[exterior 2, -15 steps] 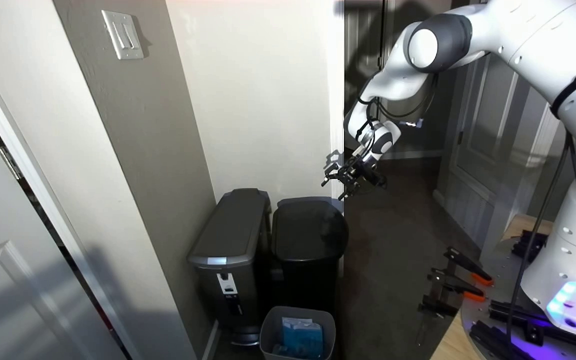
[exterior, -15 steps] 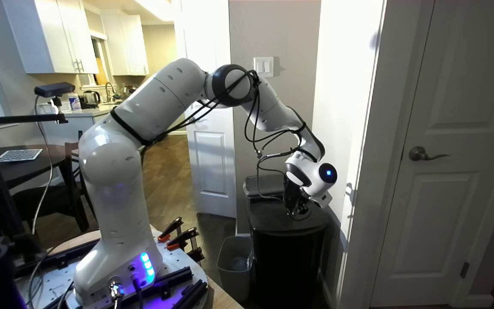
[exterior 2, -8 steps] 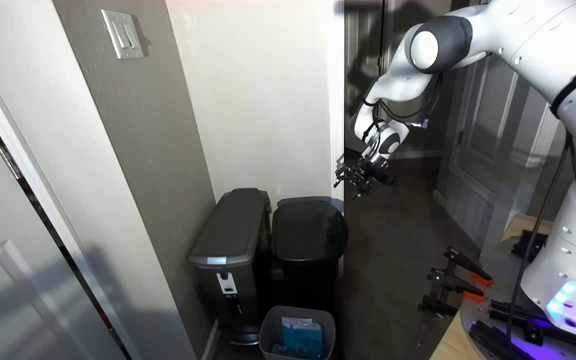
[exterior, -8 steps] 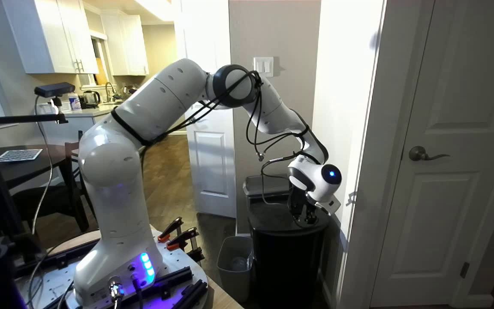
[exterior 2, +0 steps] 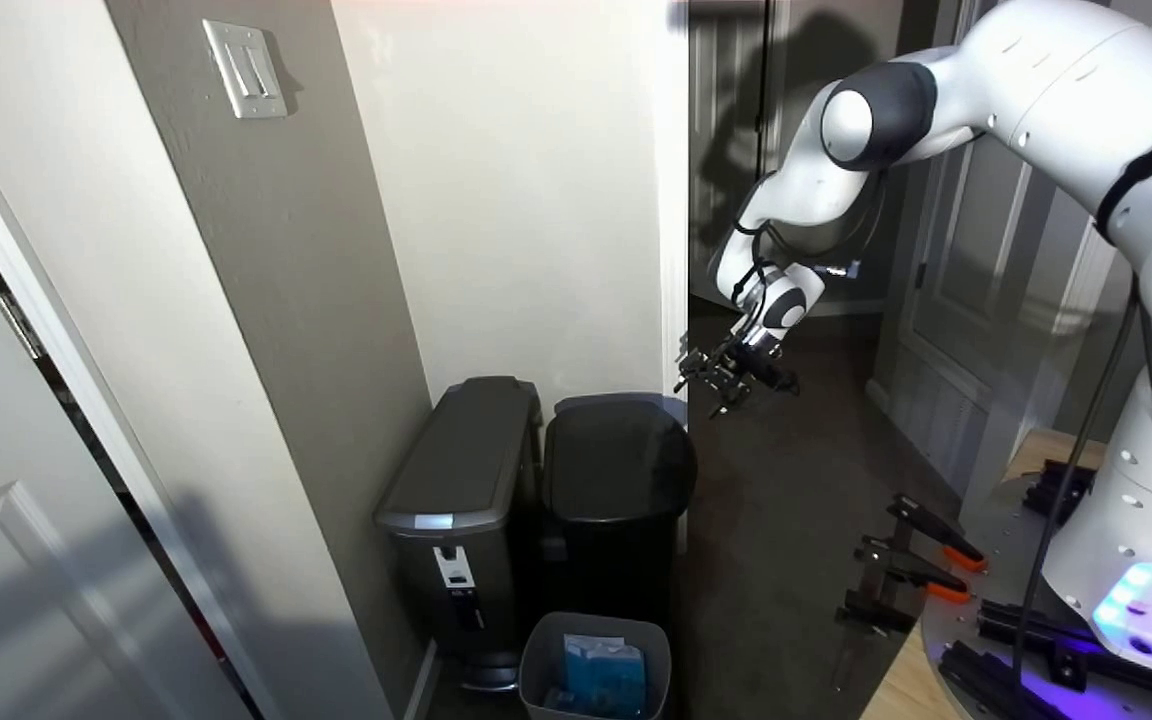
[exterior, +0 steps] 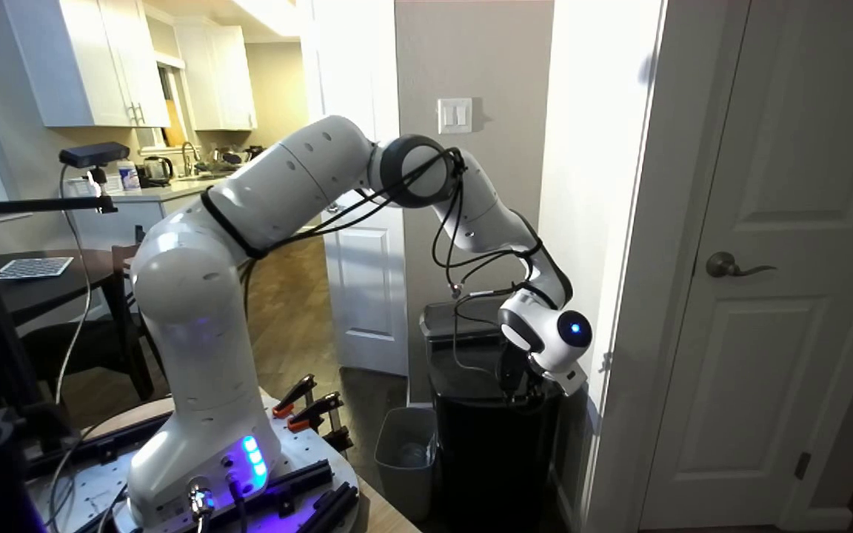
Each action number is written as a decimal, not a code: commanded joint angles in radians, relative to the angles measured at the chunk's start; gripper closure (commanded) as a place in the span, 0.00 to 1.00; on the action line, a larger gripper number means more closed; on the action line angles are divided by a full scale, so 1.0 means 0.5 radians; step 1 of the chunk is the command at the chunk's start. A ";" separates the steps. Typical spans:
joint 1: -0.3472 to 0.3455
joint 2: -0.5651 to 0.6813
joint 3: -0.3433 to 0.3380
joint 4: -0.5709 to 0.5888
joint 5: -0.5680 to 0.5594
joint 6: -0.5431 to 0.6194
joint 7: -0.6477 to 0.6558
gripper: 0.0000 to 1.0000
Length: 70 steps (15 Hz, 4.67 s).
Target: Open the bin on the right
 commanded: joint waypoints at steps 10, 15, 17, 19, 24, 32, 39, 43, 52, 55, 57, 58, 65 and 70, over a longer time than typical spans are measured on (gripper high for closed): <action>-0.073 0.416 0.148 0.377 0.037 -0.036 -0.058 0.00; -0.110 0.499 0.151 0.453 0.032 -0.041 -0.052 0.00; -0.121 0.520 0.155 0.475 0.032 -0.041 -0.052 0.00; -0.126 0.528 0.163 0.488 0.043 -0.031 -0.052 0.00; -0.148 0.420 0.219 0.429 0.099 -0.008 -0.119 0.00; -0.125 0.119 0.212 0.268 0.213 -0.025 -0.274 0.00; -0.020 -0.085 0.183 0.094 0.175 -0.018 -0.283 0.00; 0.081 -0.190 0.163 0.000 0.149 0.030 -0.325 0.00; 0.240 -0.350 0.099 -0.070 0.084 0.177 -0.300 0.00; 0.280 -0.390 0.098 -0.088 0.023 0.242 -0.279 0.00; 0.311 -0.422 0.098 -0.092 -0.027 0.296 -0.244 0.00; 0.332 -0.444 0.099 -0.097 -0.053 0.332 -0.228 0.00; 0.474 -0.640 0.135 -0.180 -0.351 0.430 0.025 0.00; 0.587 -0.799 0.211 -0.224 -0.594 0.574 0.244 0.00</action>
